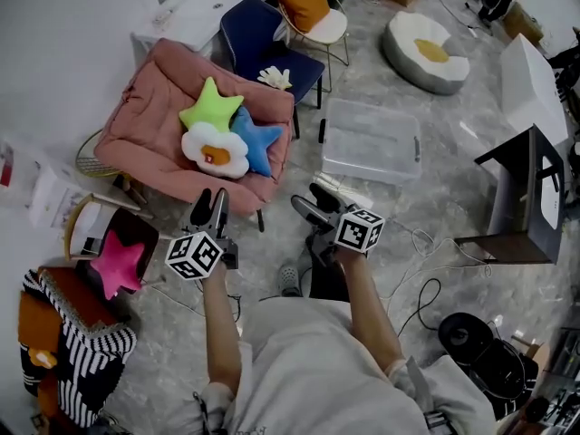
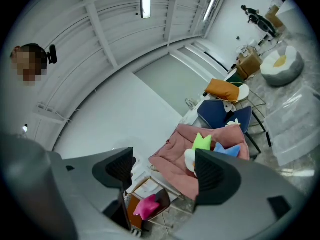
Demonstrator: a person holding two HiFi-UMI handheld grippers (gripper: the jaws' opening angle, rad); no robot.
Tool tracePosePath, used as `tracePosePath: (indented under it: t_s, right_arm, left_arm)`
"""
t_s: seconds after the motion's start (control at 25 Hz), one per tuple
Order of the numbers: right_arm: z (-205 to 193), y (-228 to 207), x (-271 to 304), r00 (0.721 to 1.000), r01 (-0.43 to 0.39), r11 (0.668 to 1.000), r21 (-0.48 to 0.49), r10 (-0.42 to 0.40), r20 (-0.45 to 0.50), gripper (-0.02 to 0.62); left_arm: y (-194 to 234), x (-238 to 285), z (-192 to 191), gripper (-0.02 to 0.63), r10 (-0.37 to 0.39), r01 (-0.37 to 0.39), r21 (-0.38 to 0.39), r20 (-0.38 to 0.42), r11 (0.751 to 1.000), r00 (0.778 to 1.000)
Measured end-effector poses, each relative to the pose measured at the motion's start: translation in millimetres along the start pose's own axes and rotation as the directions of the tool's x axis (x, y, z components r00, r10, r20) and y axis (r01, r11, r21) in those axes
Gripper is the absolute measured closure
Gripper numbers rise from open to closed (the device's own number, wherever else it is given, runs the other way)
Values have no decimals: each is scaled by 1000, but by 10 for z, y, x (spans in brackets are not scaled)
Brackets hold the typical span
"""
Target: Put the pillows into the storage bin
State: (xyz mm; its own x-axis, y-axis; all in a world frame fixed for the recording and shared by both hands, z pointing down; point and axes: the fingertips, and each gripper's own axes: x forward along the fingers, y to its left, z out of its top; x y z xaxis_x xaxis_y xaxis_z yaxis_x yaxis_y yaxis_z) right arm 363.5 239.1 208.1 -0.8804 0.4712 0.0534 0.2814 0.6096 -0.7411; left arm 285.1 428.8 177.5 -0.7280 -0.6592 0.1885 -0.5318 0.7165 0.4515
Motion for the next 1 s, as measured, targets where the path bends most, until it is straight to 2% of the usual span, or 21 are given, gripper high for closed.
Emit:
tracePosePath:
  t_s: [0.08, 0.16, 0.28, 0.48, 0.68, 0.76, 0.8, 0.92, 1.0]
  right_arm:
    - [65, -86, 51, 999, -6, 1000, -25, 5, -34, 229]
    - [130, -204, 73, 997, 10, 996, -92, -16, -72, 230]
    - [211, -425, 139, 992, 30, 987, -158, -50, -120, 230]
    - [573, -946, 213, 993, 48, 994, -99, -58, -106, 230]
    - [1032, -1573, 286, 994, 92, 992, -89, -96, -50, 230]
    - [1204, -1800, 317, 993, 107, 991, -79, -111, -46, 232]
    - [1298, -1901, 332, 992, 113, 990, -84, -117, -47, 233]
    - [1596, -2211, 354, 986, 140, 980, -139, -151, -70, 233]
    - [1779, -2387, 353, 984, 155, 979, -134, -164, -63, 233]
  left_arm:
    - [37, 199, 32, 420, 7, -7, -22, 7, 1000, 1000]
    - [30, 421, -5, 420, 8, -8, -43, -6, 999, 1000]
    - [-4, 776, -109, 420, 11, -12, -29, -52, 999, 999]
    - [-135, 1470, -269, 420, 17, -22, -44, -105, 999, 994]
    - [-203, 2195, -398, 420, 37, -47, -68, -144, 997, 989]
    - [-208, 2475, -406, 485, 36, -52, -100, -149, 994, 988]
    - [-213, 2603, -392, 488, 40, -56, -102, -149, 993, 988]
    - [-274, 2891, -312, 478, 74, -82, -45, -149, 996, 986]
    - [-301, 2972, -275, 462, 95, -100, -26, -146, 995, 985]
